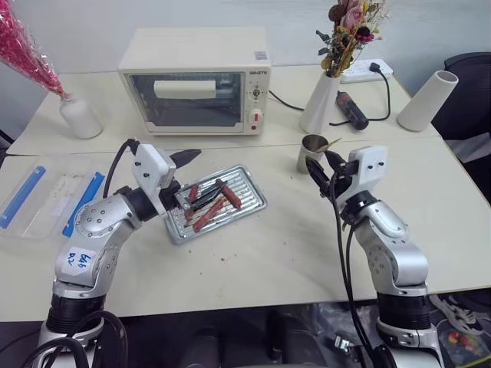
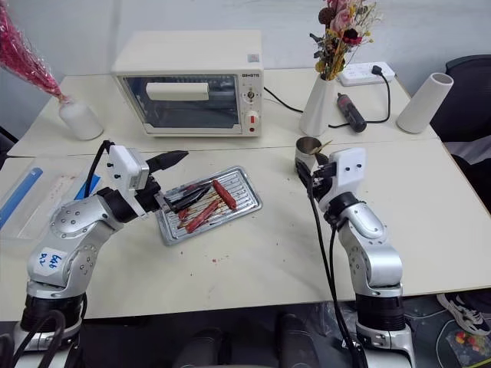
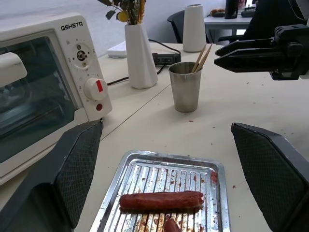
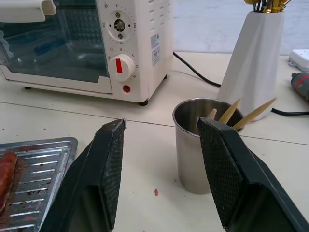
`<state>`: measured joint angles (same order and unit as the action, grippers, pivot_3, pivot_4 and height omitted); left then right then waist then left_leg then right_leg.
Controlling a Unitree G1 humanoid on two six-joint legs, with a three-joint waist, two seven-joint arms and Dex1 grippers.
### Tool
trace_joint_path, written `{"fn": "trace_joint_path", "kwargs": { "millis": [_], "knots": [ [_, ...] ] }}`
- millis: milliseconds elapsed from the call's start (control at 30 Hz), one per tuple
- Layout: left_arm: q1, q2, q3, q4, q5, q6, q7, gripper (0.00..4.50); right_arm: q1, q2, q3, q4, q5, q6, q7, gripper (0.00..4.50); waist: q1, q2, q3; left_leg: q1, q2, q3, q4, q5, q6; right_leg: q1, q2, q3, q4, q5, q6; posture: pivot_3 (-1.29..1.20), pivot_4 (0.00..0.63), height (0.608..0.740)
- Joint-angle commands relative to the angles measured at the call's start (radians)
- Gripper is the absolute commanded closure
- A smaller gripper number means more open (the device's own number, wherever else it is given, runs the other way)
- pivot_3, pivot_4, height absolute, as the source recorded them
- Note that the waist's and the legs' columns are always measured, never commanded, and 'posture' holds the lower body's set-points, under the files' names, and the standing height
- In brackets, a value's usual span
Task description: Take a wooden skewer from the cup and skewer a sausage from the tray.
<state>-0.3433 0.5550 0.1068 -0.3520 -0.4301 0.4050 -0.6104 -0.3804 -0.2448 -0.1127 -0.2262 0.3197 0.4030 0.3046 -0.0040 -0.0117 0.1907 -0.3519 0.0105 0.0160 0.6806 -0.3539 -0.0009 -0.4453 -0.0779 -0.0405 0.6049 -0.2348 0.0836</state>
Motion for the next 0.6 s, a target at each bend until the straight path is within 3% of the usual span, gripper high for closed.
{"fn": "trace_joint_path", "kwargs": {
  "millis": [33, 333, 600],
  "knots": [
    [-0.017, -0.002, 0.006, -0.017, 0.003, -0.022, -0.003, 0.00, -0.049, 0.001, 0.006, 0.014, -0.015, -0.036, -0.006, 2.05, 0.000, 0.000, 0.000, 0.000, 0.000, 0.000, 0.000, 0.000, 0.000, 0.000, 0.000, 0.000, 0.000, 0.000, 0.000, 0.00, 0.150, 0.740],
    [-0.019, 0.001, 0.009, -0.019, 0.007, -0.025, -0.004, 0.00, -0.096, -0.009, 0.007, 0.103, -0.040, -0.075, 0.009, 2.05, 0.000, 0.000, 0.000, -0.001, 0.000, 0.000, 0.000, 0.000, 0.001, 0.000, 0.000, 0.000, 0.000, 0.000, 0.000, 0.00, 0.150, 0.740],
    [-0.009, 0.005, 0.017, -0.024, 0.005, -0.026, -0.006, 0.00, -0.057, -0.014, -0.009, 0.037, -0.028, -0.043, 0.005, 2.05, 0.000, 0.000, 0.000, -0.001, 0.000, 0.000, 0.000, -0.001, 0.001, 0.000, 0.000, 0.000, 0.000, 0.000, 0.000, 0.00, 0.150, 0.740]
  ]
}}
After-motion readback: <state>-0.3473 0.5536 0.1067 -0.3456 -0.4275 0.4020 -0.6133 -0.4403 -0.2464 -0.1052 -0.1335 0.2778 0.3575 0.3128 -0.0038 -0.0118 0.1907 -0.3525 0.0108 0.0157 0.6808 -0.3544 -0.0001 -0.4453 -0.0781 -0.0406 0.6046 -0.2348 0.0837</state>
